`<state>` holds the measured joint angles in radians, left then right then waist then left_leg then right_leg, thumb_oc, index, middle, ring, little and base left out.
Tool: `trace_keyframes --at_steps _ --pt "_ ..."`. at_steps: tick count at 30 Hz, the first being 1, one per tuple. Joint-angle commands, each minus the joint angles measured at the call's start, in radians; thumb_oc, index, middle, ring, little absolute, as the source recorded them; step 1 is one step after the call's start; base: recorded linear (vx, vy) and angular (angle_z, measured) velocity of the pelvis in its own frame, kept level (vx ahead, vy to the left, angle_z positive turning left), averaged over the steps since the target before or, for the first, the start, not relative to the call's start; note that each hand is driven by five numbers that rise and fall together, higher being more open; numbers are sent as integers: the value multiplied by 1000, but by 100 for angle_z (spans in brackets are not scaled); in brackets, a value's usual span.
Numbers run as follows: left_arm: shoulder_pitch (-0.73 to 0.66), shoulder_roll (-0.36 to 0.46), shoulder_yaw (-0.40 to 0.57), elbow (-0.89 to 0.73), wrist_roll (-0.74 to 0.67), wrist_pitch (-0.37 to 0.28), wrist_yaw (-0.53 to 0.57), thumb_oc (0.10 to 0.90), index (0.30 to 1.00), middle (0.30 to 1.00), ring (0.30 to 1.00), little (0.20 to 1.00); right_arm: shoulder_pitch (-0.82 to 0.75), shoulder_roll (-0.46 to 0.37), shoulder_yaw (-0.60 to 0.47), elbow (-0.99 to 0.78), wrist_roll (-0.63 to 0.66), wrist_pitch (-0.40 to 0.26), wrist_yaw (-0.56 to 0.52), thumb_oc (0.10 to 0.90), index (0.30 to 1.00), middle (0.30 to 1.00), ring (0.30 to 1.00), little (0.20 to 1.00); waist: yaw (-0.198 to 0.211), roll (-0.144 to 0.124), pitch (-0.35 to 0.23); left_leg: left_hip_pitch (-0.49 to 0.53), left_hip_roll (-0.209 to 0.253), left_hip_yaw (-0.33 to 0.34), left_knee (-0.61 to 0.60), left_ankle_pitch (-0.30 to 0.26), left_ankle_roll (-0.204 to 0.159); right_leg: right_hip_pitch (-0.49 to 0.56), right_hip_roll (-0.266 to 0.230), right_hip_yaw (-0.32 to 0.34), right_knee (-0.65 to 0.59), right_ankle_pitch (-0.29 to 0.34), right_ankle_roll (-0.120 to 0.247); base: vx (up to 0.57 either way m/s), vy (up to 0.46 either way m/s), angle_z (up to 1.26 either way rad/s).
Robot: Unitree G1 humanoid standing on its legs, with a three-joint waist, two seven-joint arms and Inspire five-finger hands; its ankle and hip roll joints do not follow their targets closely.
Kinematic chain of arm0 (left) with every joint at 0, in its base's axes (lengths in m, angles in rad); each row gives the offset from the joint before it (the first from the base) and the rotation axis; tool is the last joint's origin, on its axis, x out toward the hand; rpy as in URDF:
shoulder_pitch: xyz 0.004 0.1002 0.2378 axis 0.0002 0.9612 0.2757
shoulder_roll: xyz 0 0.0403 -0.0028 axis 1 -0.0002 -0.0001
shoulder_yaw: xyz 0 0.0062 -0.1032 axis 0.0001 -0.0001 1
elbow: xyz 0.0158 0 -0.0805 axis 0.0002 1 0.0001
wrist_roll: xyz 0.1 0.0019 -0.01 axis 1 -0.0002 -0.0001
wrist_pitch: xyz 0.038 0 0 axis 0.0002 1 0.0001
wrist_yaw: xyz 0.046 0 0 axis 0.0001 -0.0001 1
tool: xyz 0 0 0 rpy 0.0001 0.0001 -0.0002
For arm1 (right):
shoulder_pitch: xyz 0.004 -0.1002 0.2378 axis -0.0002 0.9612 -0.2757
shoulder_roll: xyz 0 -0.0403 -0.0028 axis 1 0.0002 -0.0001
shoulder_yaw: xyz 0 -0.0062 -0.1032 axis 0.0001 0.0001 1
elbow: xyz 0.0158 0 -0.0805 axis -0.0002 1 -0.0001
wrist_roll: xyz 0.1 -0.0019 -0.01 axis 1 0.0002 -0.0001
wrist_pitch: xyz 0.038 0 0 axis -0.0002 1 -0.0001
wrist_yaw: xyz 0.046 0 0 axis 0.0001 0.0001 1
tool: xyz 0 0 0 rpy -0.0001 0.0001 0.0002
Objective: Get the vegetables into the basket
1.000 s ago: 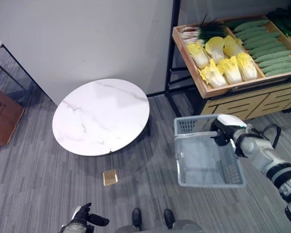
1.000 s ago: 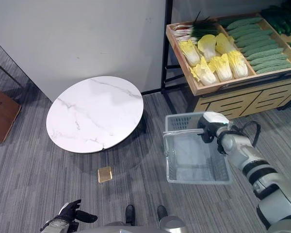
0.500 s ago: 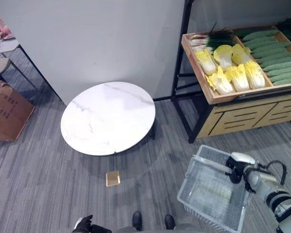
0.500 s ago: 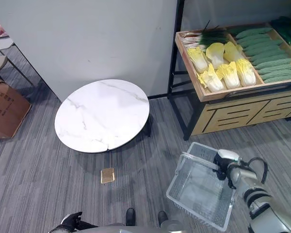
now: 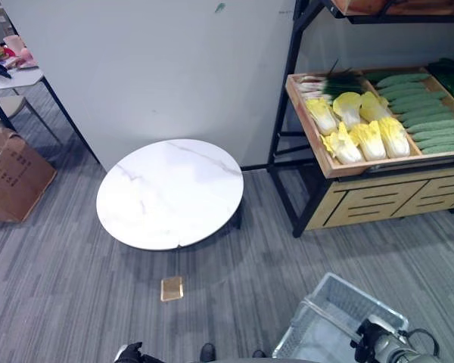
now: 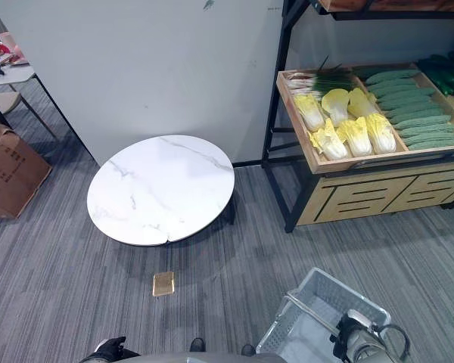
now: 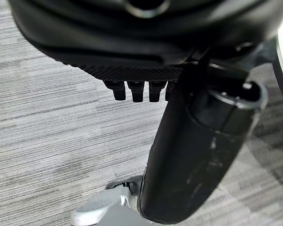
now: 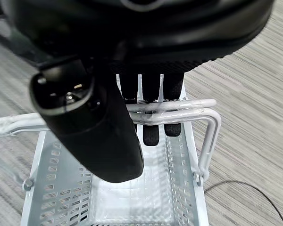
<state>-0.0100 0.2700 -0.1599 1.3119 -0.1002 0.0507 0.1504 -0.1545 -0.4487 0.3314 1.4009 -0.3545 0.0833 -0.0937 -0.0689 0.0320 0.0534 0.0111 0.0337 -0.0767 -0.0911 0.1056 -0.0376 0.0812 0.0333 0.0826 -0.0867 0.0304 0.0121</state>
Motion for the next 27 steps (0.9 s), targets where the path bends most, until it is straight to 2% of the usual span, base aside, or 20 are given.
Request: trace_keyframes --at_steps 1,9,27 --pt "-43 55 27 41 -14 -1 39 900 1000 1000 1000 1000 -73 -44 12 10 41 14 -59 400 300 300 300 300 21 -69 -3 102 -39 18 4 -106 -15 -19 -87 5 3 17 112 0 0 0" --pt "-59 66 20 35 1 3 44 900 1000 1000 1000 1000 -34 -66 -58 26 115 17 -74 400 300 300 300 300 7 -64 -7 103 -41 20 4 -109 -14 -18 -87 8 5 16 113 0 0 0" --pt "-67 58 23 48 -1 6 46 900 1000 1000 1000 1000 59 -56 -174 70 251 17 -93 400 300 300 300 300 -9 -63 -1 100 -36 22 4 -117 -15 -22 -84 12 3 11 115 0 0 0"
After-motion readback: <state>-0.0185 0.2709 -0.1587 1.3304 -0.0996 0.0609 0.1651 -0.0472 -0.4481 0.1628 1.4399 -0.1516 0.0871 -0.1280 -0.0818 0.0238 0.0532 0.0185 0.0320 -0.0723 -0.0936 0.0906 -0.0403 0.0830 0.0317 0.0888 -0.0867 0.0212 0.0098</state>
